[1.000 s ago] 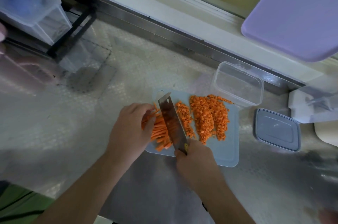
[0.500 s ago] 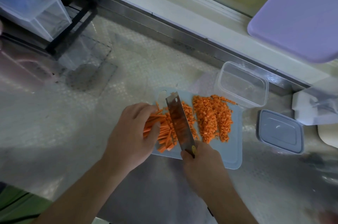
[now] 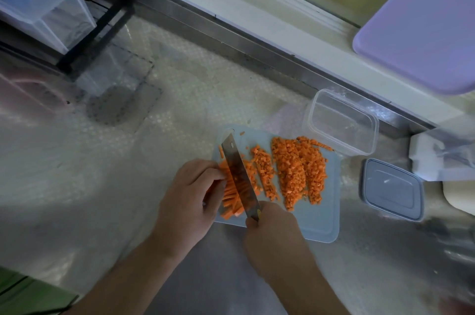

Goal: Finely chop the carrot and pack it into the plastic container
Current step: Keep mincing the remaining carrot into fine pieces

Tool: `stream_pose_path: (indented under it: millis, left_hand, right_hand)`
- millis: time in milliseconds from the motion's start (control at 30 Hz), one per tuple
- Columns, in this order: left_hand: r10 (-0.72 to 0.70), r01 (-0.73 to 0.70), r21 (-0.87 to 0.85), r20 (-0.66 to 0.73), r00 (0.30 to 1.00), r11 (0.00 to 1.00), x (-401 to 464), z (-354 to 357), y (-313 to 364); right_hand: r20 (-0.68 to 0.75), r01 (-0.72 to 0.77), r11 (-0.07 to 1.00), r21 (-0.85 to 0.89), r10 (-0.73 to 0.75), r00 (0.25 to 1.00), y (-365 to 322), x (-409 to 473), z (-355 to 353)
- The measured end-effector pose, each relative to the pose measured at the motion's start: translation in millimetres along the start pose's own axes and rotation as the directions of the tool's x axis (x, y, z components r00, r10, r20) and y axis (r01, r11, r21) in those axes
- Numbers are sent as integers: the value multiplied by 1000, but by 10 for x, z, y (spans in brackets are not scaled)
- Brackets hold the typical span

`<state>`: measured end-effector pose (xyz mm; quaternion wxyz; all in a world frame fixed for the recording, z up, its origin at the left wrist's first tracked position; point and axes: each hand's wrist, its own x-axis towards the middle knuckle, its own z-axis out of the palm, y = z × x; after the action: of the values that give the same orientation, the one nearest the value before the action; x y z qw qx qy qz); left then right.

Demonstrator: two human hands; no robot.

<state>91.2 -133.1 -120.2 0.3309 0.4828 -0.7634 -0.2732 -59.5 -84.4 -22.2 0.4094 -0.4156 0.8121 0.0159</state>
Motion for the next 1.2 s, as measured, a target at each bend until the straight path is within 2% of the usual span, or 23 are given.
stream_pose_path:
  millis: [233, 400, 700, 900, 1200]
  left_hand:
    - [5, -5, 8, -4, 1000, 1000, 18, 9, 10]
    - [5, -6, 27, 26, 1000, 1000, 12, 6, 15]
    - [-1, 1, 25, -1, 1000, 1000, -7, 4, 7]
    - [1, -1, 22, -21, 1000, 1000, -10, 19, 10]
    - [-3, 4, 79, -14, 1000, 997, -4, 21, 24]
  right_hand:
    - [40, -12, 994, -104, 16, 999, -26, 144, 27]
    - [-4, -27, 998, -51, 27, 1000, -30, 141, 152]
    - [-101, 56, 996, 73, -49, 994, 40, 72, -25]
    - [-52, 61, 998, 22, -60, 997, -23, -7, -38]
    - [28, -13, 1000, -21, 13, 1000, -62, 62, 78]
